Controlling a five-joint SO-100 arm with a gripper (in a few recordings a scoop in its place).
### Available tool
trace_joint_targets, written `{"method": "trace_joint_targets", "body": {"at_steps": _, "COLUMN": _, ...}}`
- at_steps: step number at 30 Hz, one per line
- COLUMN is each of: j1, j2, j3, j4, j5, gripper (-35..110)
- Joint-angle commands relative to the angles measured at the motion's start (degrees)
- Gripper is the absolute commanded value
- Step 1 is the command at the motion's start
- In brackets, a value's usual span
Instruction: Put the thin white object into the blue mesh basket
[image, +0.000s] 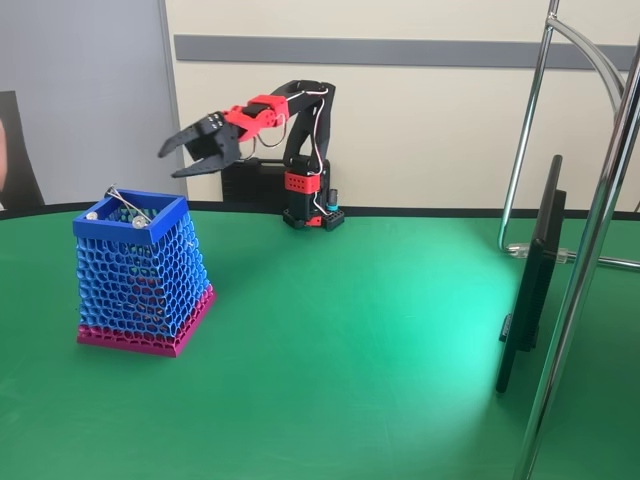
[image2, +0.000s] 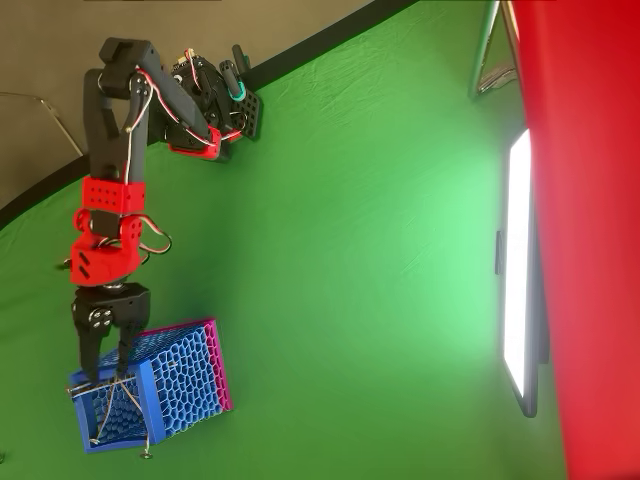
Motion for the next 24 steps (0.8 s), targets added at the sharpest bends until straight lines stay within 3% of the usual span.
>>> {"method": "trace_joint_targets", "body": {"at_steps": 1, "j1": -2.29, "j2": 6.68, "j3": 2.81, "j4": 2.55, "j5": -2.55, "gripper": 19}}
{"method": "trace_joint_targets", "body": {"at_steps": 19, "j1": -24.08, "j2": 38.32, "j3": 35.24, "j4": 11.43, "j5": -20.83, "gripper": 14}}
{"method": "trace_joint_targets", "body": {"at_steps": 24, "j1": -26.63, "j2": 47.64, "j3": 41.31, "j4": 15.91, "j5": -23.2, "gripper": 6}}
